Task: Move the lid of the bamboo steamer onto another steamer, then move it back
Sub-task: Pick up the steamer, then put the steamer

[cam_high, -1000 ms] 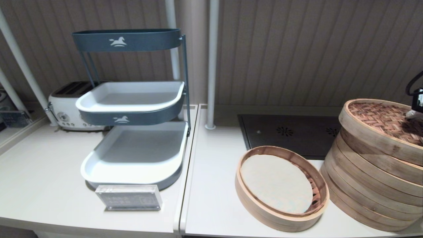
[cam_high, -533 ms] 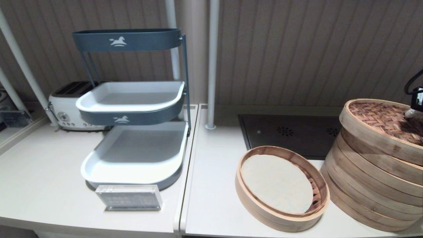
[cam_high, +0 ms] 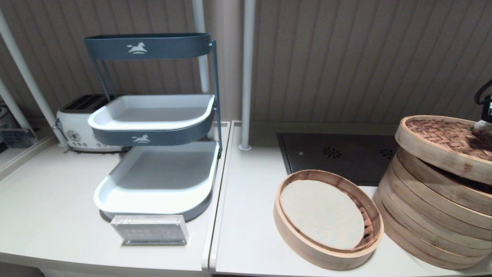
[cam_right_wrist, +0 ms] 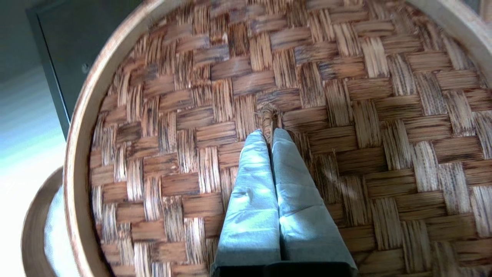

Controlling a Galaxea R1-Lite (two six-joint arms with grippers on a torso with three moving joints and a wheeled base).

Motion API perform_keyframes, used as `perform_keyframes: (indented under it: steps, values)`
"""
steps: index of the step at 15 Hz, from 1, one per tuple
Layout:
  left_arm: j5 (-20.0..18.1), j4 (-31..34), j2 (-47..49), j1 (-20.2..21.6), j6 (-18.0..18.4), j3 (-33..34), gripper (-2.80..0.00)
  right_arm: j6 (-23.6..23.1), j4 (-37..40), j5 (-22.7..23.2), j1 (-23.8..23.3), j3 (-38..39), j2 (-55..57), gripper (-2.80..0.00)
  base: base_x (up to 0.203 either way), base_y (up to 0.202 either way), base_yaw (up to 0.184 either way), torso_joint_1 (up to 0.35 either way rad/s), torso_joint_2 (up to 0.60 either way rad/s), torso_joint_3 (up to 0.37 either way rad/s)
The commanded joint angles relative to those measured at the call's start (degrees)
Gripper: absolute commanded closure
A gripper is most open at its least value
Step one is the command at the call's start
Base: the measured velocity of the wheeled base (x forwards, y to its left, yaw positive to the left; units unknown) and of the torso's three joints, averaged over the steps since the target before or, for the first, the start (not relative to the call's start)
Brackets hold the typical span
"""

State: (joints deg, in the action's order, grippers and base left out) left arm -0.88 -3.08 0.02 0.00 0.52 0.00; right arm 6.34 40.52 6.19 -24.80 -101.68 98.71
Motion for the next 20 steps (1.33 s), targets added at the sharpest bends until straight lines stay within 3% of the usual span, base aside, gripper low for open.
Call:
perform_keyframes:
  steps: [1, 12, 20]
  values:
    - [0.0, -0.01, -0.02, 0.0, 0.0, 1.58, 0.0, 0.08, 0.08, 0.05, 0.1, -0.1, -0.4, 0.0, 0.0, 0.0, 0.0, 0.0, 0.0, 0.0]
    - [0.0, 0.01, -0.02, 0.0, 0.0, 1.58, 0.0, 0.43, 0.08, -0.04, 4.49, 0.26, -2.29, 0.0, 0.0, 0.0, 0.0, 0.0, 0.0, 0.0]
    - [0.0, 0.01, -0.02, 0.0, 0.0, 1.58, 0.0, 0.61, 0.0, -0.57, 12.59, 1.3, -6.78, 0.0, 0.0, 0.0, 0.0, 0.0, 0.0, 0.0]
